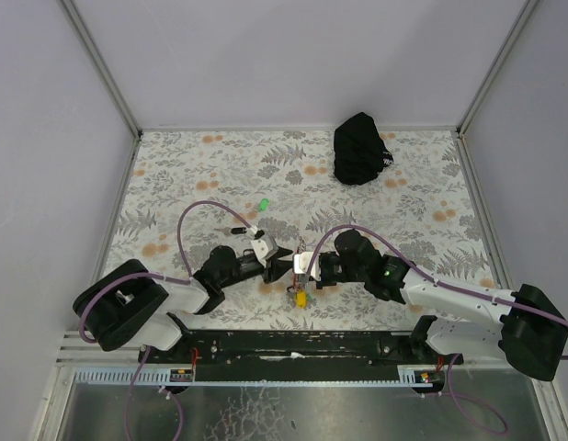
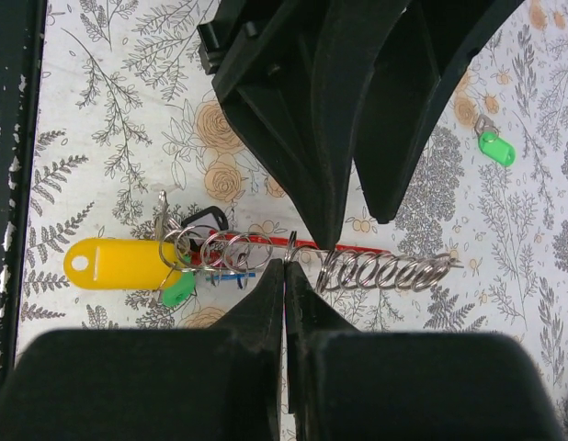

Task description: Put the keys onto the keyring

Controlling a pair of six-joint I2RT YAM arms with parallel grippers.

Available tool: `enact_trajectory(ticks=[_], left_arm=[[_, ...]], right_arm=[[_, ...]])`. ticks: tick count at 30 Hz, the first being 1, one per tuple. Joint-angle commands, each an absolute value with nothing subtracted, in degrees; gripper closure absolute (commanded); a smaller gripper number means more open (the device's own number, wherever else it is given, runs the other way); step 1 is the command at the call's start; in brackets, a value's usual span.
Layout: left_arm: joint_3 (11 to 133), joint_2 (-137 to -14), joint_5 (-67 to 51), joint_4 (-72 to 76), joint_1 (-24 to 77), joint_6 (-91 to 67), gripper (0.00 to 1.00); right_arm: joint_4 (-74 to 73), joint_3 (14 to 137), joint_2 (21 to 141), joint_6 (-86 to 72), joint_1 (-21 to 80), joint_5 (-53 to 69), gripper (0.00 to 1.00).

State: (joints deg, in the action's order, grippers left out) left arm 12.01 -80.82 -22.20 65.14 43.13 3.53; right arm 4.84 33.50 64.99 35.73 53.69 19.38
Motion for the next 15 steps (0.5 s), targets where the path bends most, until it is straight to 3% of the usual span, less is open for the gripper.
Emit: enact_trajectory(ticks=[1,10,15], left_arm=[[13.3,-80.4,-19.9,71.0,43.8,-0.4,0.64],[10.4,-78.2,-18.1,72.9,43.0,-1.0,0.62],[7.3,-76.6,-27.9,76.3,39.0,0.9,0.62]], right_arm=[[7.0,37.1,64.8,36.2,54.1,22.3,1.00],[8.7,36.0,63.3,33.9,54.1,14.1,1.00],[10.0,34.9,62.2,33.9,54.1,14.4,1.00]])
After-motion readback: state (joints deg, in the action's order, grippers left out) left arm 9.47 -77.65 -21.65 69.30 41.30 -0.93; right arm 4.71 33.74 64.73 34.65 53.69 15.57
